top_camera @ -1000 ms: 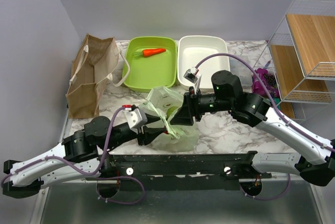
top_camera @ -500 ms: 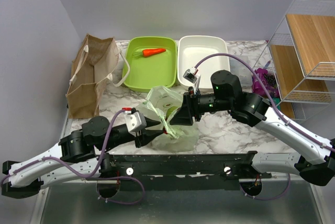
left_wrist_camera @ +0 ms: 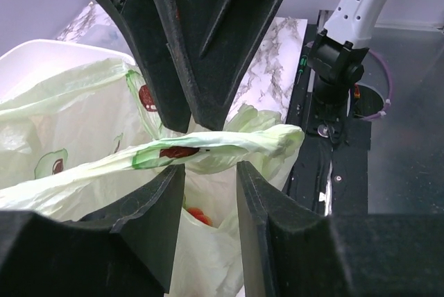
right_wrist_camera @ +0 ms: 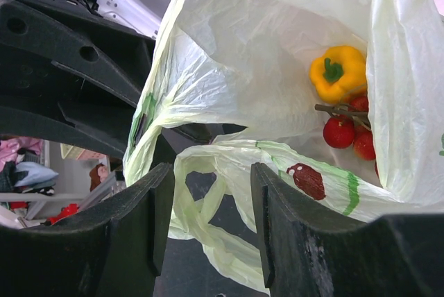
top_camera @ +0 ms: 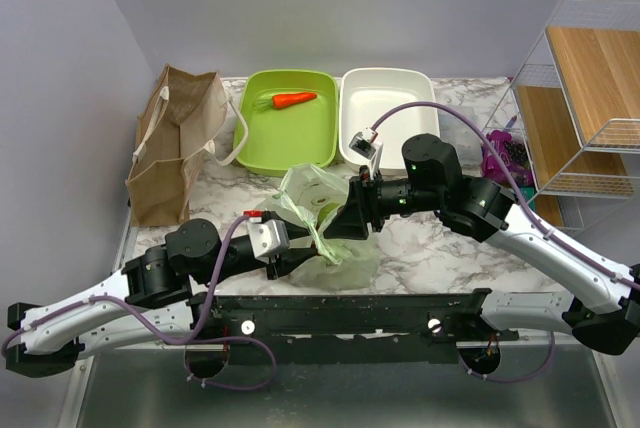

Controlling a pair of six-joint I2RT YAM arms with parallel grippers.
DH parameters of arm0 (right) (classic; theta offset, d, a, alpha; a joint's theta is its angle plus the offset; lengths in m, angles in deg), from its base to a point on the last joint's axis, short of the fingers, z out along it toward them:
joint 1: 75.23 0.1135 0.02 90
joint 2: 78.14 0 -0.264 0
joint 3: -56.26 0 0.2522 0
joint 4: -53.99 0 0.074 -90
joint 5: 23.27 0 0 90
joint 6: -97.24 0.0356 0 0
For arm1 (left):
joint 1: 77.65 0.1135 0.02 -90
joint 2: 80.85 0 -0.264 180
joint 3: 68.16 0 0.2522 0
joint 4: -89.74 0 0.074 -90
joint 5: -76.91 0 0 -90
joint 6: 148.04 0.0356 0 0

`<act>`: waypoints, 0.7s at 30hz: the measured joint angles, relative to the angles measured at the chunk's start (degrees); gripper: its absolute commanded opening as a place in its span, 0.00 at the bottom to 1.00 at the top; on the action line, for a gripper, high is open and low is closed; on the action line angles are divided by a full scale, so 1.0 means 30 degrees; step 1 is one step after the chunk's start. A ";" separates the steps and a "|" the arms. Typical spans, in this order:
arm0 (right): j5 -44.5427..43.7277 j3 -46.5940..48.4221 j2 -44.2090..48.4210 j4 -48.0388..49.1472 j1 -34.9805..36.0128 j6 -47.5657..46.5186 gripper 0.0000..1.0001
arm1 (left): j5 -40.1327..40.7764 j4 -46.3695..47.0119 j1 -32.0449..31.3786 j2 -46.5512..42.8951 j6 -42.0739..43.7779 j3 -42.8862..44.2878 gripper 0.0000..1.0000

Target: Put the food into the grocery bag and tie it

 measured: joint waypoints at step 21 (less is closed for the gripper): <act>0.0073 -0.0007 -0.0058 0.0153 0.0000 0.0204 0.54 | 0.0066 0.0882 0.0000 0.1239 0.1056 -0.0007 0.55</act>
